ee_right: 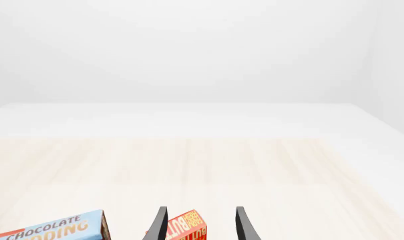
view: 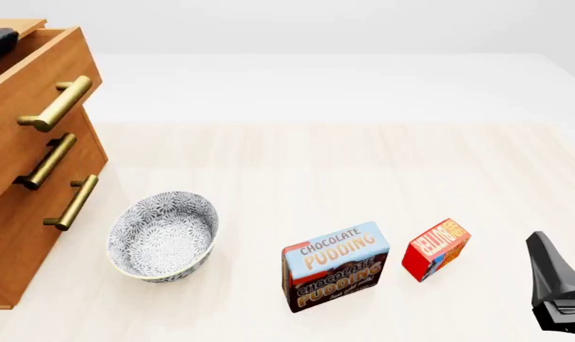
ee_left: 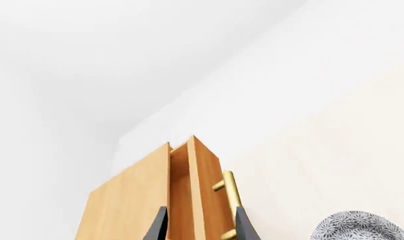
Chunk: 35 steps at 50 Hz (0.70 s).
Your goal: Put the butter at the back in the top drawer of the cabinet and close it.
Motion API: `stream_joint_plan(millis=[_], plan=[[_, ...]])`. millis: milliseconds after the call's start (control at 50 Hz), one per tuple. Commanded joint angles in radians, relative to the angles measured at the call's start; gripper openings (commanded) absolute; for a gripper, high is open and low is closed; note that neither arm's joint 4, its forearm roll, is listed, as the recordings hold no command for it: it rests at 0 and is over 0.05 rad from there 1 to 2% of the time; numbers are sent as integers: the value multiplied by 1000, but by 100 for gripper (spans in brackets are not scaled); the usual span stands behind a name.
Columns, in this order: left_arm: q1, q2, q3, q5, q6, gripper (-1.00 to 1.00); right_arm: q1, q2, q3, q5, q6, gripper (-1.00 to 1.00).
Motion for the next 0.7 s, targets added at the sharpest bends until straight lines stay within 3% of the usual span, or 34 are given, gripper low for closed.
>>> stream_joint_plan(millis=[20, 220, 460, 700], plan=[[-20, 77, -150, 147, -136, 100, 0, 0, 0, 0, 0, 100], [-50, 164, -287, 288, -279, 100, 0, 0, 0, 0, 0, 100], [-45, 189, -365, 362, -316, 100, 0, 0, 0, 0, 0, 100], [-24, 189, -383, 378, -316, 100, 0, 0, 0, 0, 0, 100]])
